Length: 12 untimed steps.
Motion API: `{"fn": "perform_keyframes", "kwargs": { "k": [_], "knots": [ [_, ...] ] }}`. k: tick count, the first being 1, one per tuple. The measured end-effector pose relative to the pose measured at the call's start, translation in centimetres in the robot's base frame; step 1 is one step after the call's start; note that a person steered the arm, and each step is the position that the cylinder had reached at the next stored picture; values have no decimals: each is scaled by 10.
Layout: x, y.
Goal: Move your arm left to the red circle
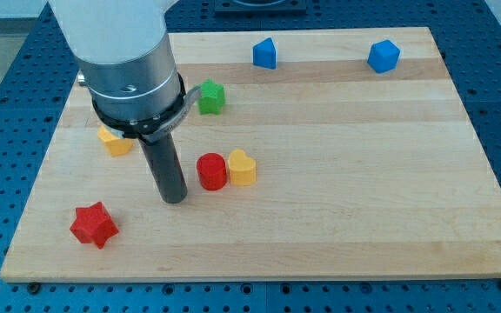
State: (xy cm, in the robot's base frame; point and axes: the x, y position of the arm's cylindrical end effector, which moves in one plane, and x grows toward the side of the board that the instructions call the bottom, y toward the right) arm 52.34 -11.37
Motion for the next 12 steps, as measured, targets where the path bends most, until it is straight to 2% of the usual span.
{"fn": "perform_keyframes", "kwargs": {
  "k": [10,12],
  "knots": [
    [-1,-11],
    [-47,-11]
  ]
}}
